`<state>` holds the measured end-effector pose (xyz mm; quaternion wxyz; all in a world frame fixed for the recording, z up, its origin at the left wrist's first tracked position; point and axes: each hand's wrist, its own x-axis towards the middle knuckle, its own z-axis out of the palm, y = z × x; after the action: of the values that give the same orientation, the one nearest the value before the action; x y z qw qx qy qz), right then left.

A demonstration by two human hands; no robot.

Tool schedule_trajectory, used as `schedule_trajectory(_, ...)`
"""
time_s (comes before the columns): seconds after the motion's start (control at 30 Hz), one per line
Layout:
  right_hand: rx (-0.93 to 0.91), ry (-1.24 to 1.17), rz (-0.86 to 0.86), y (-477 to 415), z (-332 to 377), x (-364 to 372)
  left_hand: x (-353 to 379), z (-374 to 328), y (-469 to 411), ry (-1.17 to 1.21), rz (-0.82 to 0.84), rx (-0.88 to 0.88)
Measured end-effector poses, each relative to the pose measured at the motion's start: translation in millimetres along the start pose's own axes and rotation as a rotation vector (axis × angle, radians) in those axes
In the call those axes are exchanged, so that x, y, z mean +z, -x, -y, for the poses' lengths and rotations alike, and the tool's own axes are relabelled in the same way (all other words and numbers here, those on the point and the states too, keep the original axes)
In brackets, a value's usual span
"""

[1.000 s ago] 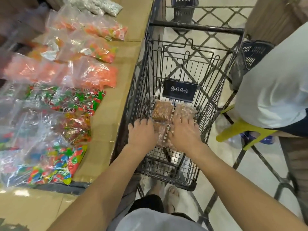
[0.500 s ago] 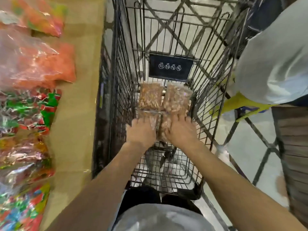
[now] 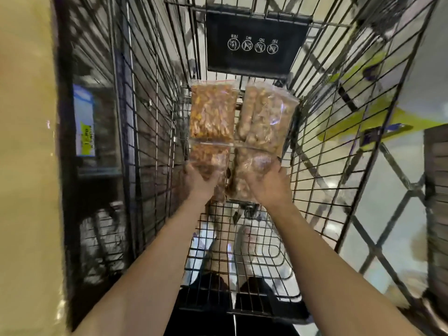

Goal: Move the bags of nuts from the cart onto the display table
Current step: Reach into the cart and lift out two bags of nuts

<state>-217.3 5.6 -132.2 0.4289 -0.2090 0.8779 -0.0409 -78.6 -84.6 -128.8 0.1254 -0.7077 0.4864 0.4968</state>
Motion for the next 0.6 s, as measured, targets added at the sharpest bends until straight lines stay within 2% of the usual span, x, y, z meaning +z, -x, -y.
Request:
schedule_trajectory(0.23,0.170,-0.471,0.044,-38,-21,38,17,19,-48,0.137,-0.056,-0.011)
schedule_trajectory(0.5,0.160,-0.501,-0.009,-47,-27,40,22,31,-75,0.189,-0.092,-0.022)
schedule_trajectory(0.6,0.209,-0.634,0.016,-51,-35,47,24,34,-74,0.254,-0.020,-0.045)
